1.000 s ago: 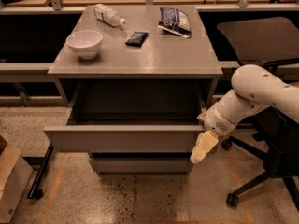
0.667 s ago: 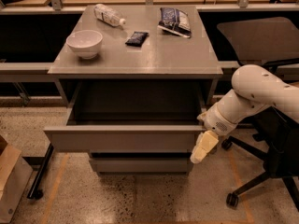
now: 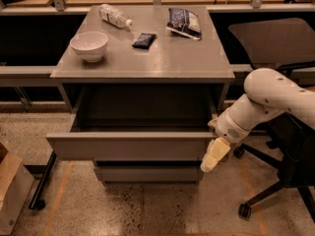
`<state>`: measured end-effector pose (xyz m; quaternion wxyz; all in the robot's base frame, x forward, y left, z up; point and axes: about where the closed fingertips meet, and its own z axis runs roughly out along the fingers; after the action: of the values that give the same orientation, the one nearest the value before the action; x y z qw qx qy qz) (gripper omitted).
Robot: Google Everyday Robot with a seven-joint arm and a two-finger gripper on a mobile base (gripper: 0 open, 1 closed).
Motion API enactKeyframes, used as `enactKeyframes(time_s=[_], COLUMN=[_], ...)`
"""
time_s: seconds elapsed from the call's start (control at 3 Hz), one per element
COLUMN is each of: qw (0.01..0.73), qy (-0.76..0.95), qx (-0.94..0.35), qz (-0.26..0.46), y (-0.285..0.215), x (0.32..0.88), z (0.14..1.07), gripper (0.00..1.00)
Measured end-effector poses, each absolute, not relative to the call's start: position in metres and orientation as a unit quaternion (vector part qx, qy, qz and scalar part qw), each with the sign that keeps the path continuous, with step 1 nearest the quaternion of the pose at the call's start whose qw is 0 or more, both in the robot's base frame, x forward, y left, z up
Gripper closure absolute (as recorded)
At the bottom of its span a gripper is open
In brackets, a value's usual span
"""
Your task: Open top drawer
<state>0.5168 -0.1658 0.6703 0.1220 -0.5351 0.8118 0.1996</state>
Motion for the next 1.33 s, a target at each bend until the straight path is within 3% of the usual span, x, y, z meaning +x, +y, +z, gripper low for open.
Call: enactKeyframes(time_s=[1.33], qw=[0.122], qy=[0.812], qx=[-0.535], qz=[0.200], y=[-0.1657], x=[0.5167], z=[0.6706], gripper=[0.00])
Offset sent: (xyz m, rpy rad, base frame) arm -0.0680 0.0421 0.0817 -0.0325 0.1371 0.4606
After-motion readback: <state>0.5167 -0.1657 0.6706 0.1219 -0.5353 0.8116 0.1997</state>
